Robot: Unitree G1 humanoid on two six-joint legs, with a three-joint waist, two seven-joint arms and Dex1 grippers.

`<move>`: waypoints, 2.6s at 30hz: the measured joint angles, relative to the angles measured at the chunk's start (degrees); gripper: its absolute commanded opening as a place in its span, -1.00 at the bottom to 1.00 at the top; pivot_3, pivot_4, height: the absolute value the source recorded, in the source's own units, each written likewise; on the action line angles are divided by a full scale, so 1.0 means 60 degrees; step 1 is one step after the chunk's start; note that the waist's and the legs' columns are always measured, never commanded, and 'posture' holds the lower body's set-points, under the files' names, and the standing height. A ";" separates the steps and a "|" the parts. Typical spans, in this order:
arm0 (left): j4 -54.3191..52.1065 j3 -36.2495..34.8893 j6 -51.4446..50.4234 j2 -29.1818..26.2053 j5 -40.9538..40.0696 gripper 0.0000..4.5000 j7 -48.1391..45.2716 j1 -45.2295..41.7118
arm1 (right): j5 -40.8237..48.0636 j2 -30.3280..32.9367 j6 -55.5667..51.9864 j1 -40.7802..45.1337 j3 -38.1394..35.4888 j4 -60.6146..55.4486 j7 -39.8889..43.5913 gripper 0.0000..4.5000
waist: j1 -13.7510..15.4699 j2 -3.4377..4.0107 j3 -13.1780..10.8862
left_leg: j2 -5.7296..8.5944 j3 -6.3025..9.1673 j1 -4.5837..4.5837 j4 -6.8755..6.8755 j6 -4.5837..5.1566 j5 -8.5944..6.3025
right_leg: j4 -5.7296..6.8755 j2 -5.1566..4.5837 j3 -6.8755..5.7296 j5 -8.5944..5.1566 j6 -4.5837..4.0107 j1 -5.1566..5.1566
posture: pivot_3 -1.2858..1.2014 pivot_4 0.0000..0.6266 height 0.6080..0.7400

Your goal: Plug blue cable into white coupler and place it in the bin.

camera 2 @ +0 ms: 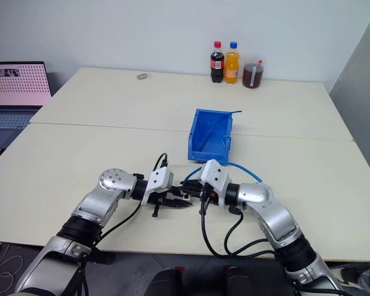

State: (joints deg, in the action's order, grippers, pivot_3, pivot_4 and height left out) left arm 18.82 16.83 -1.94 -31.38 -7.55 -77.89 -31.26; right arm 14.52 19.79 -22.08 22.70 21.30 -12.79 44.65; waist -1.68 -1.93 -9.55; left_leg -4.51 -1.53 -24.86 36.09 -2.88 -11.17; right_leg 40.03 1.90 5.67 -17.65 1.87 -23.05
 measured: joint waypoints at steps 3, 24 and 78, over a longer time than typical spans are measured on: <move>-0.0005 -0.0001 0.0001 -0.0002 0.0000 -0.64 0.0000 0.0012 | -0.0124 0.0160 0.0021 -0.0186 0.0029 0.0048 0.0033 -0.99 | -0.0001 0.0000 0.0000 | 0.0000 0.0000 0.0000 0.0000 0.0000 0.0000 | 0.0000 0.0000 0.0002 0.0000 0.0000 0.0000 | 0.03 -0.52 1.00; -0.0006 -0.0004 -0.0020 -0.0003 0.0021 -0.64 0.0000 0.0019 | -0.1033 0.0264 0.0922 -0.0055 0.0400 0.0590 0.0521 -0.99 | -0.0002 0.0008 0.0018 | 0.0001 0.0000 0.0007 0.0001 0.0000 0.0000 | 0.0003 0.0001 0.0001 0.0000 0.0000 0.0005 | 0.03 -0.52 1.00; -0.4732 -0.3023 -0.3568 -0.0292 -0.1111 1.00 0.4610 0.1820 | 0.1009 0.0041 -0.2537 0.2703 -0.2730 0.0528 0.0345 -0.99 | -0.0063 0.0069 0.0056 | -0.0012 -0.0001 0.0126 -0.0024 0.0003 -0.0005 | -0.0009 0.0002 0.0001 -0.0018 -0.0013 0.0119 | 0.03 -0.52 1.00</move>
State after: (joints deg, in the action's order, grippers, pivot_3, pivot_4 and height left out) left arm -9.58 -1.31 -23.35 -33.13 -14.21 -50.23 -20.34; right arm 20.57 20.03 -37.30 38.92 4.92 -9.62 46.72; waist -2.06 -1.52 -9.21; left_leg -4.58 -1.54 -24.10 35.95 -2.86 -11.20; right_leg 39.97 1.91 5.67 -17.76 1.80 -22.34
